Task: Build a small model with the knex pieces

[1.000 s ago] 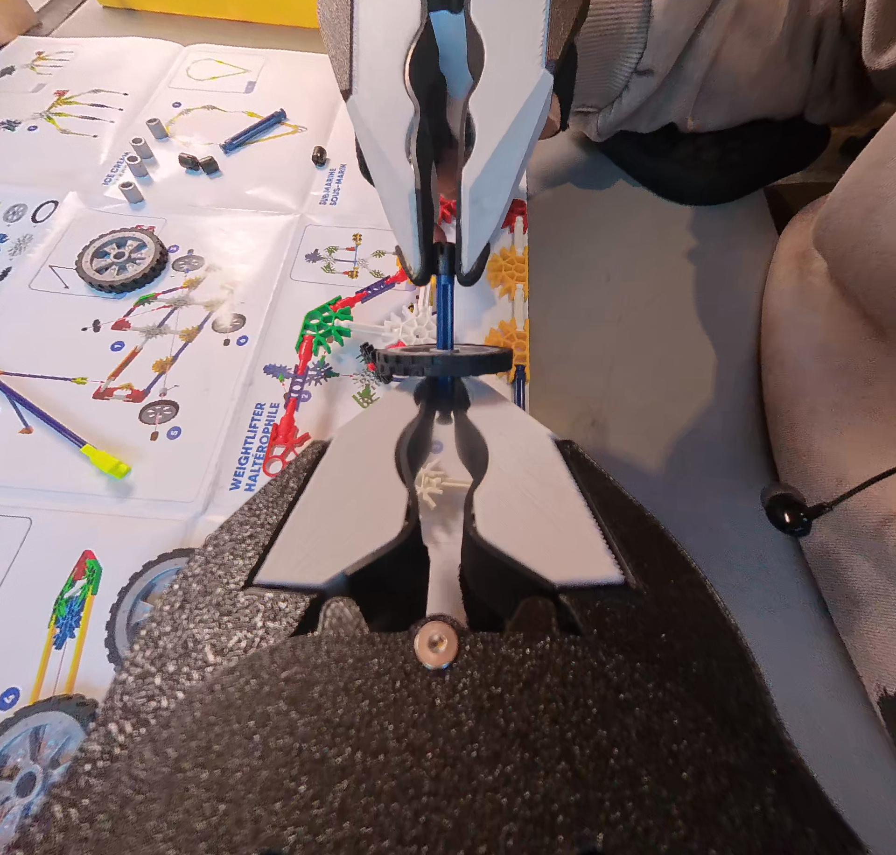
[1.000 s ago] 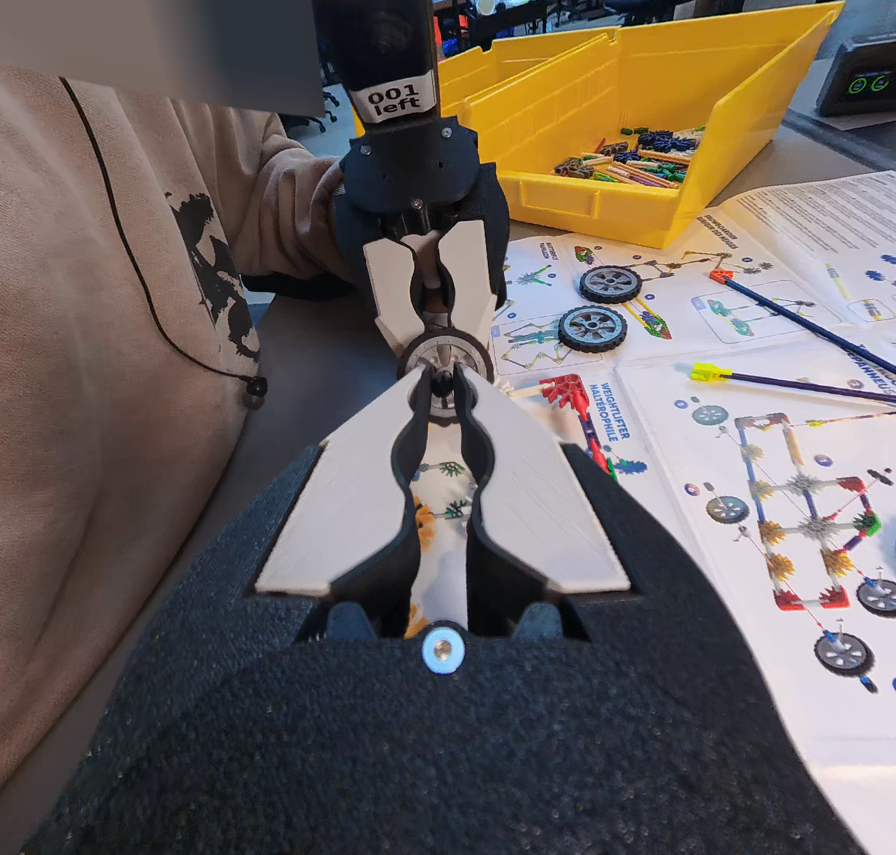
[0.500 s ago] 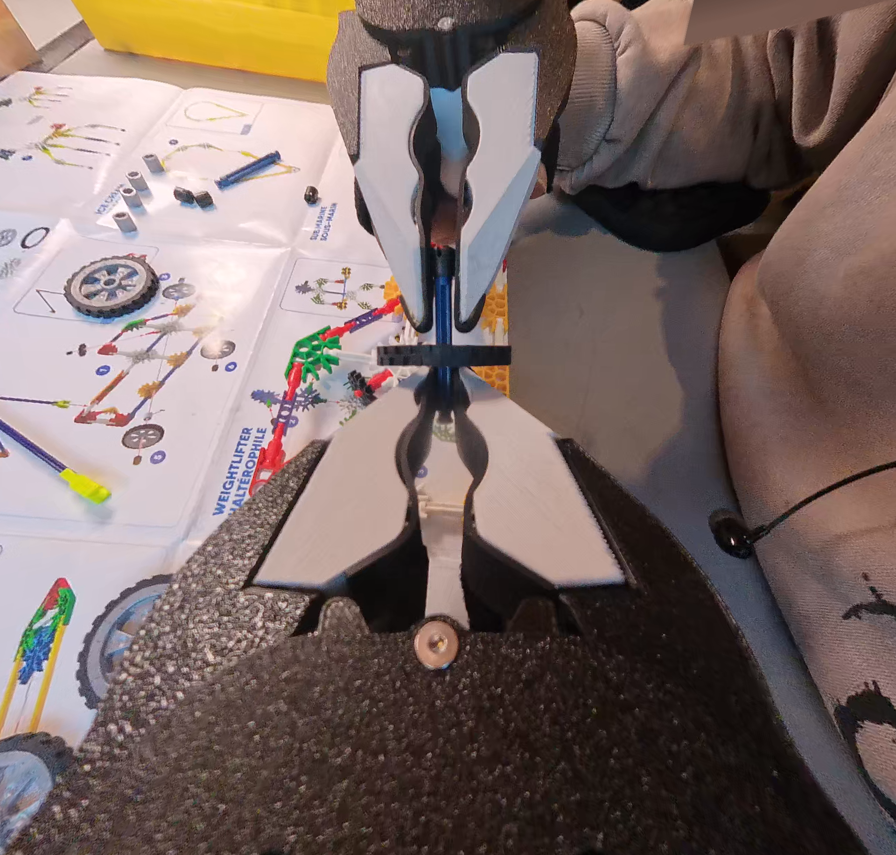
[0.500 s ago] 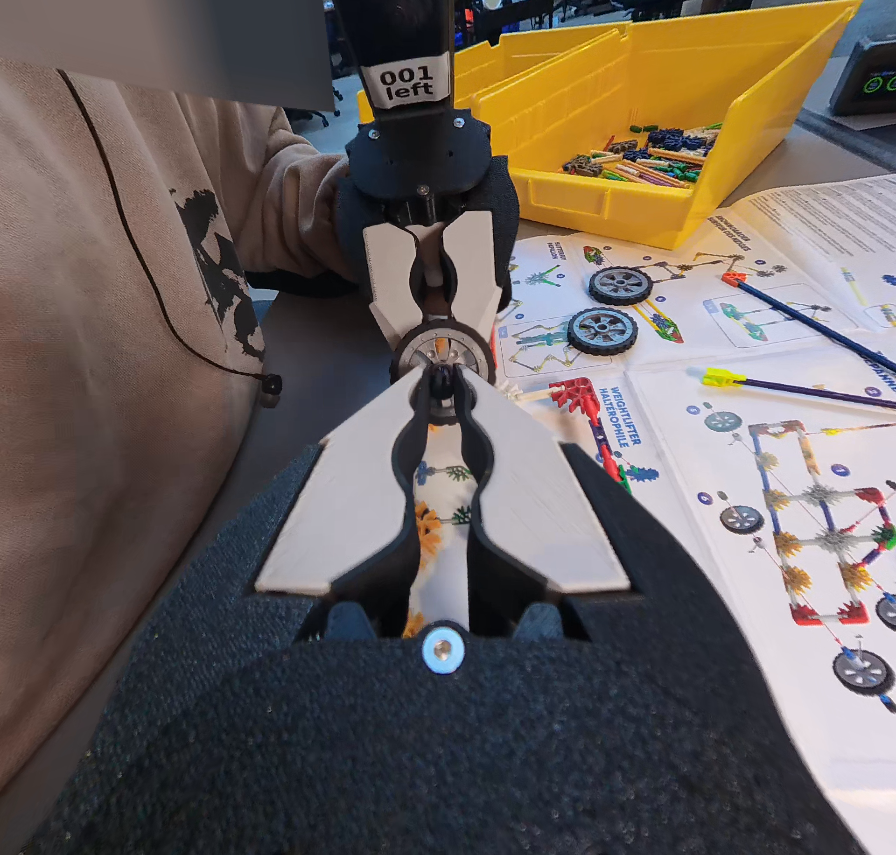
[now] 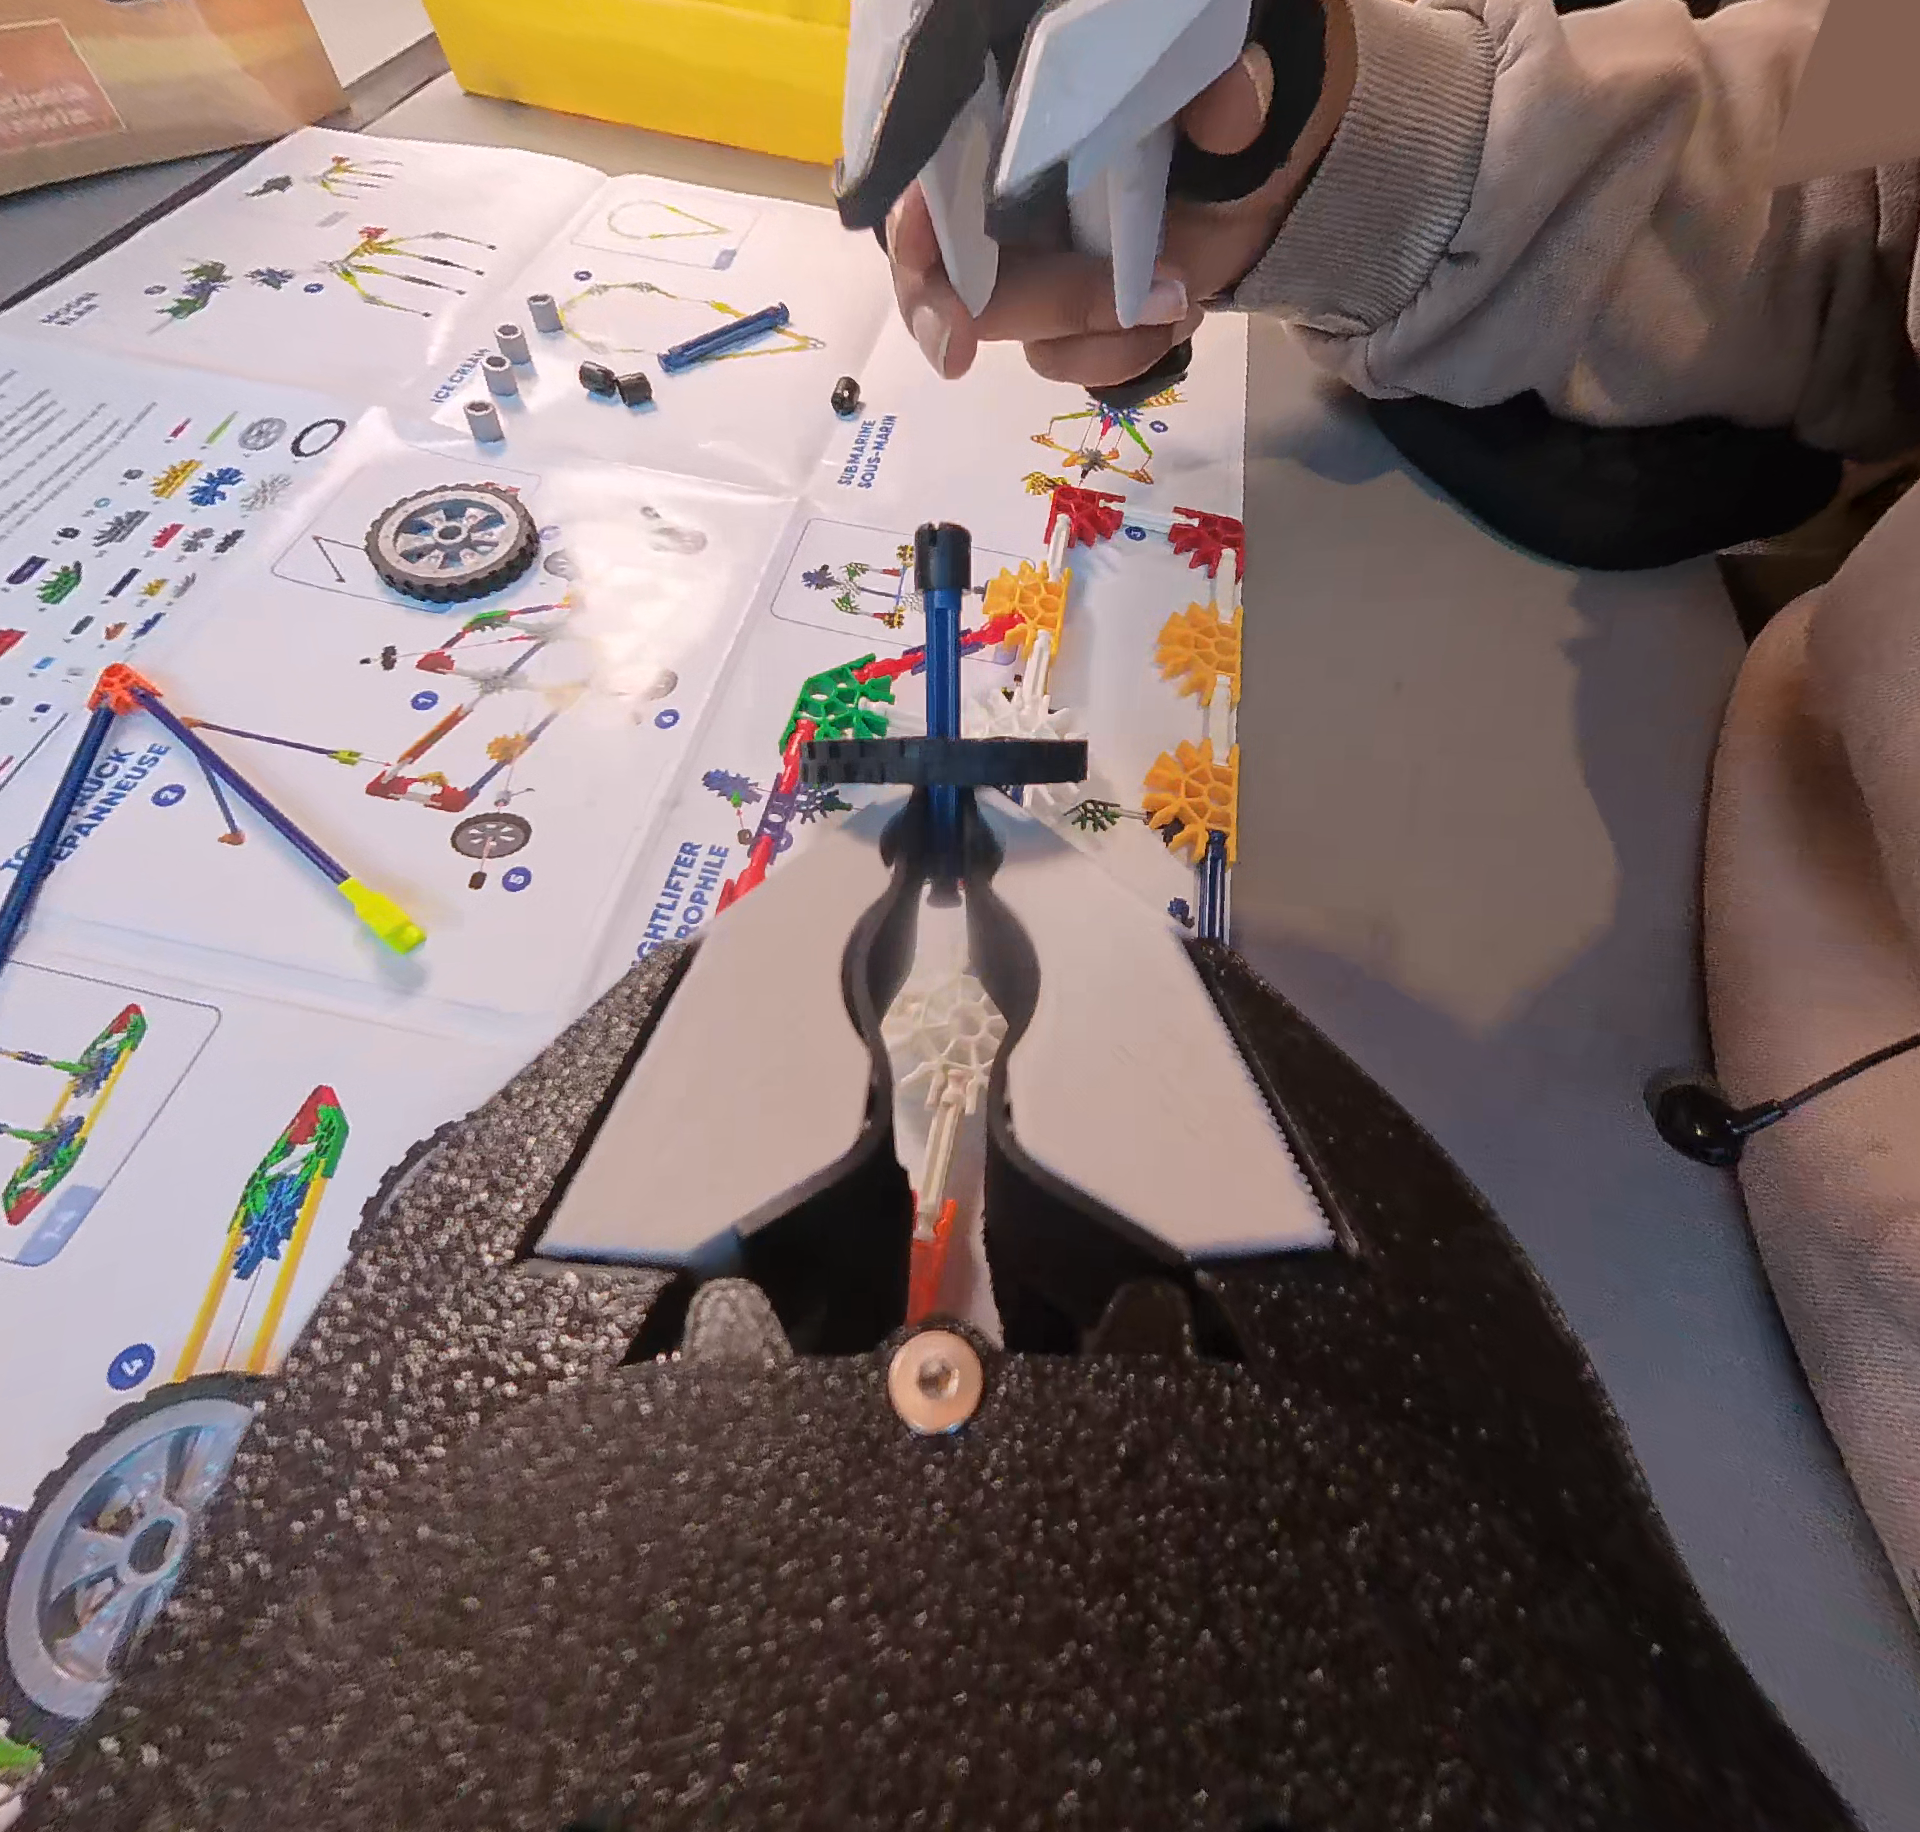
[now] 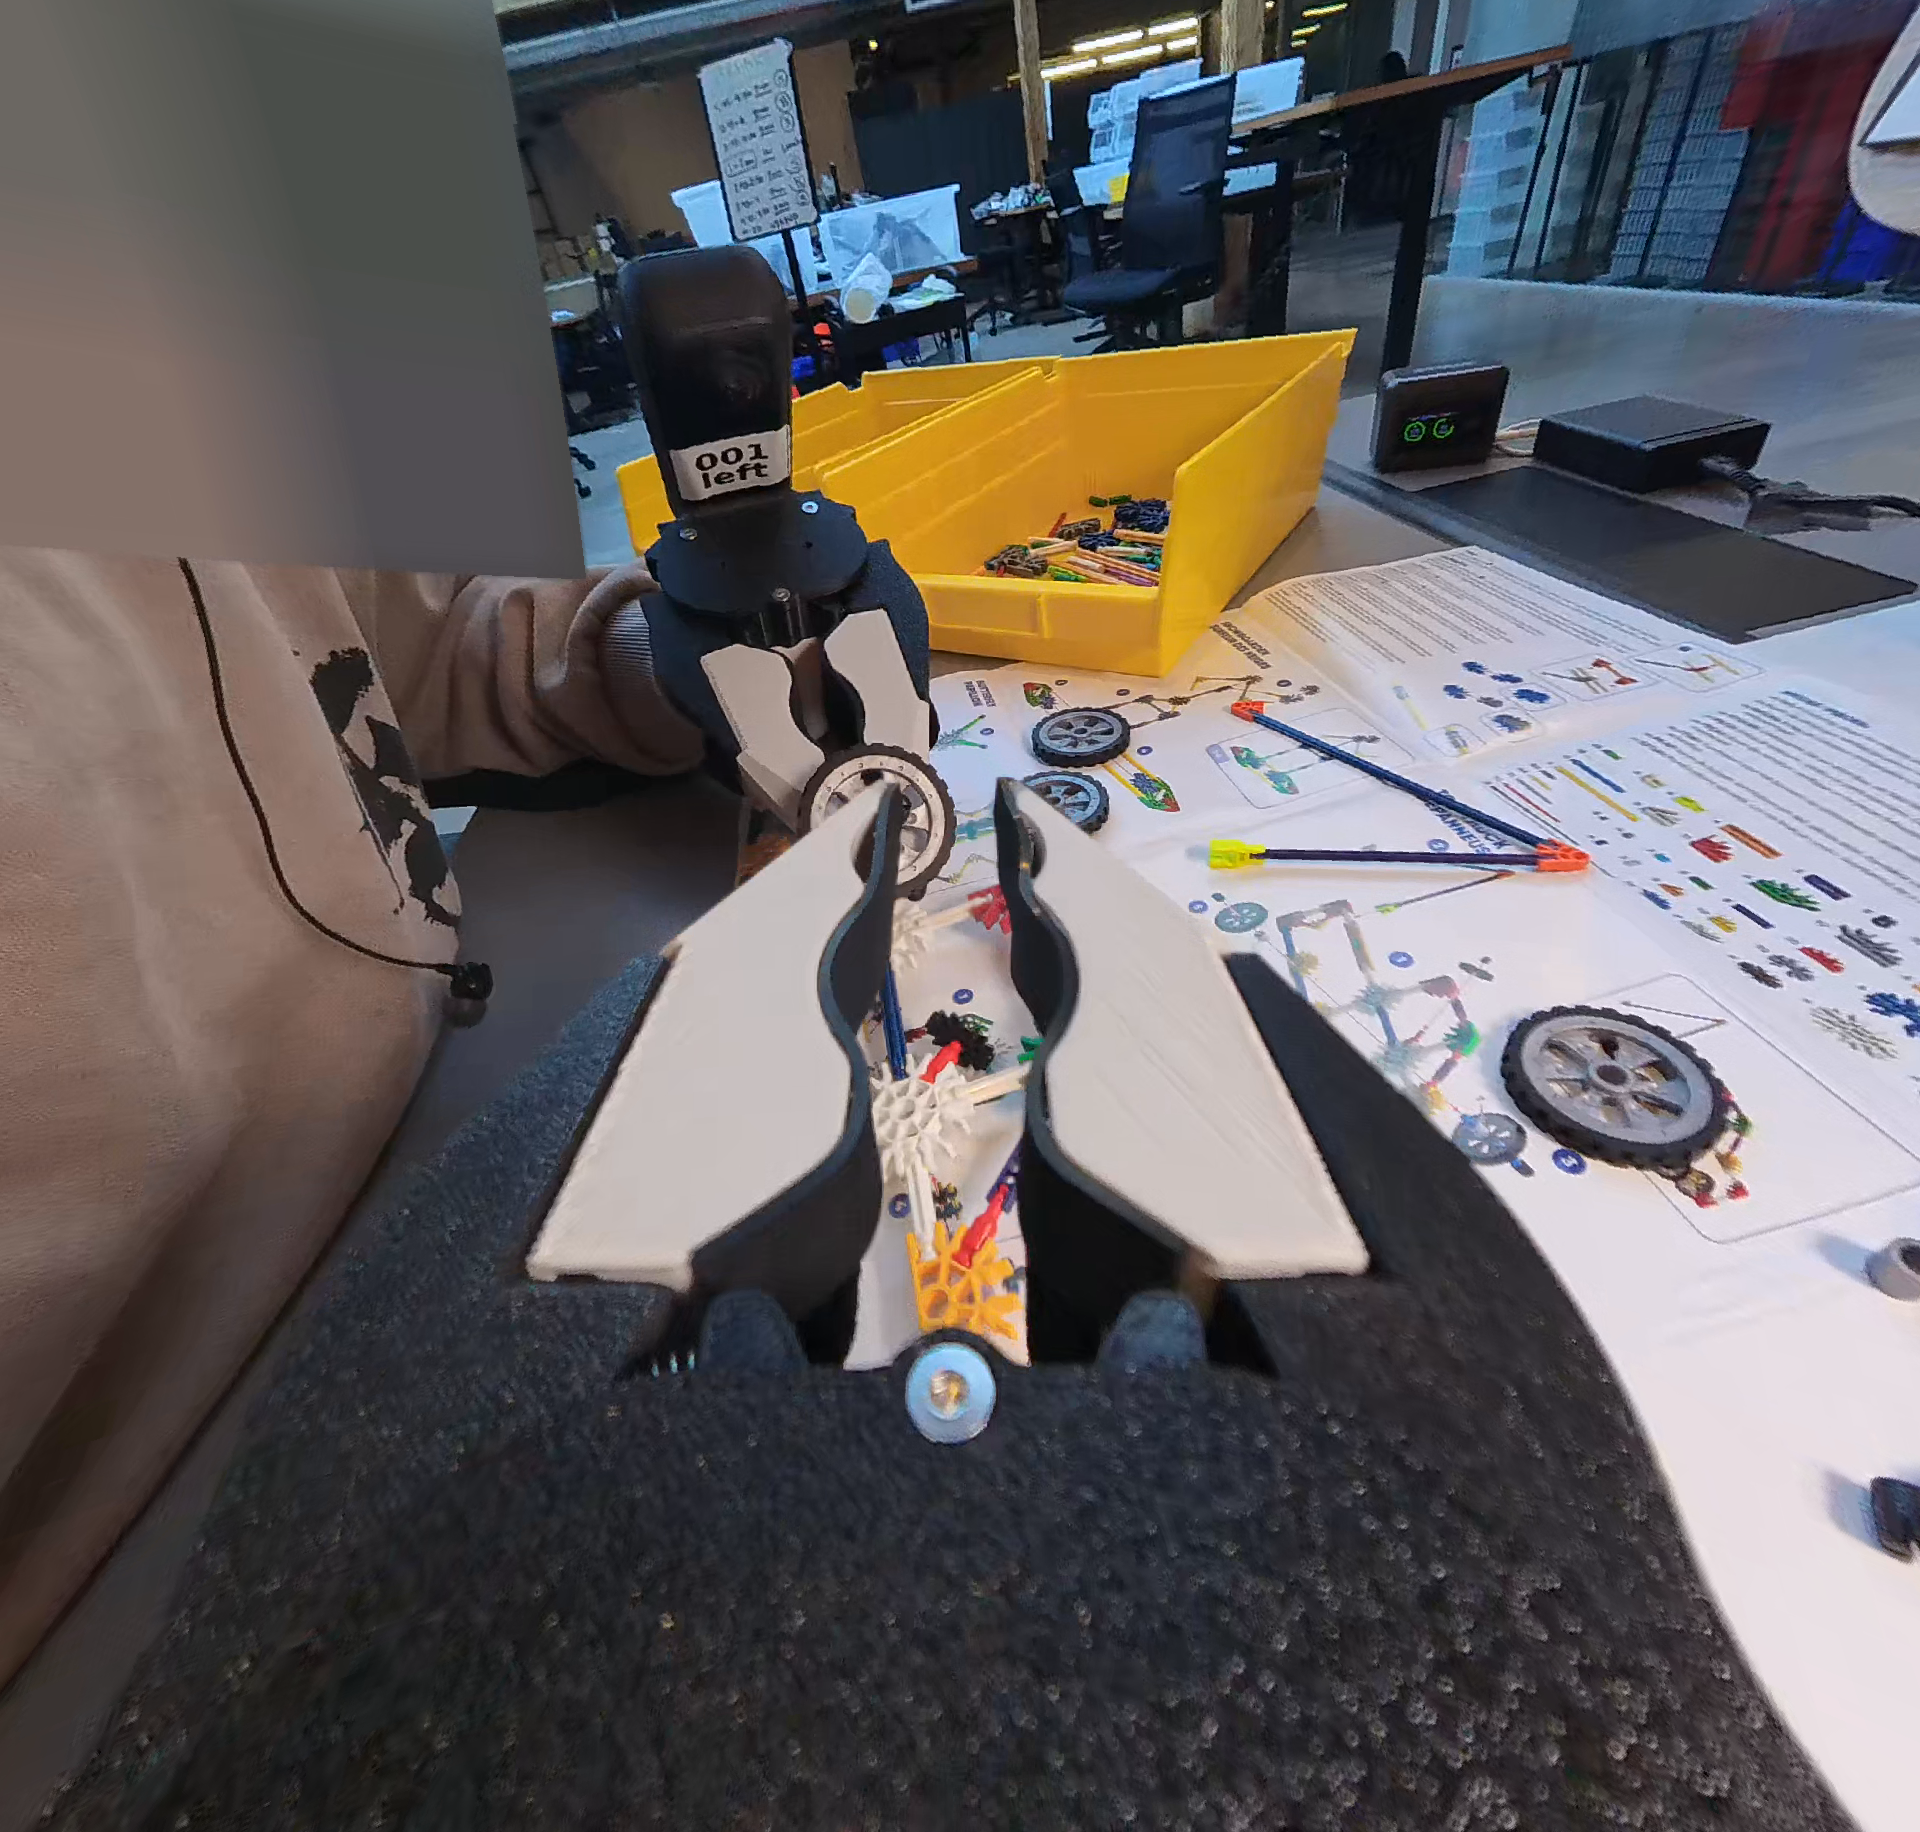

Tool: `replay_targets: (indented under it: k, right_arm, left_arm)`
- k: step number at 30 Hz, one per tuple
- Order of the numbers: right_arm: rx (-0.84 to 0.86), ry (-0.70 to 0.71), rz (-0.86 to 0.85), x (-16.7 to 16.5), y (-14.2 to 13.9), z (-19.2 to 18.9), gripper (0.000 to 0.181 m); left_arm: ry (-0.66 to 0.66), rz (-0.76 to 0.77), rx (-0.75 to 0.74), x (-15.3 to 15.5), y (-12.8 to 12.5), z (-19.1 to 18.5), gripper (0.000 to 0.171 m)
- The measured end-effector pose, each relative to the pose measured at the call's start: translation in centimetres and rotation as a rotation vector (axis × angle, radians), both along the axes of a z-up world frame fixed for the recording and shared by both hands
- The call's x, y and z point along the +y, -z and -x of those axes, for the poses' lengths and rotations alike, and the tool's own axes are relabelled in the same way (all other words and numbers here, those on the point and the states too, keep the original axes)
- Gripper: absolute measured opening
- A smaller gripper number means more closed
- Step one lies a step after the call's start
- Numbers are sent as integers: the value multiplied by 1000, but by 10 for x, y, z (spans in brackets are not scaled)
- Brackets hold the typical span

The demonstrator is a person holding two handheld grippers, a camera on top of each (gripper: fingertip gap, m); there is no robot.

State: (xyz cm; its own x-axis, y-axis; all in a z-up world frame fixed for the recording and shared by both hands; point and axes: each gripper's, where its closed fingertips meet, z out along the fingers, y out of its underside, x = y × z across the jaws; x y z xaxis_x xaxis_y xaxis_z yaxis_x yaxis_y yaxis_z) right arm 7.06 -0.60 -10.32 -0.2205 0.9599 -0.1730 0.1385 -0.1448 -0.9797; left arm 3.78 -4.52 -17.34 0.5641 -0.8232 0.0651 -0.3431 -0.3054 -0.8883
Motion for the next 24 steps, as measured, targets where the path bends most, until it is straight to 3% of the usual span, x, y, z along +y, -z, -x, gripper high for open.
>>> replay_targets:
  k: [8, 18, 24]
  right_arm:
    - [-87, 16, -72, 1, 21, 4, 16]
    - [-261, 336, -140, 71, 49, -12, 17]
    - [-353, 433, -124, 92, 65, -21, 18]
  left_arm:
    - [-13, -5, -7, 1, -1, 2, 2]
    - [-75, -17, -10, 10, -3, 10, 2]
    - [-105, -8, -4, 14, -1, 15, 3]
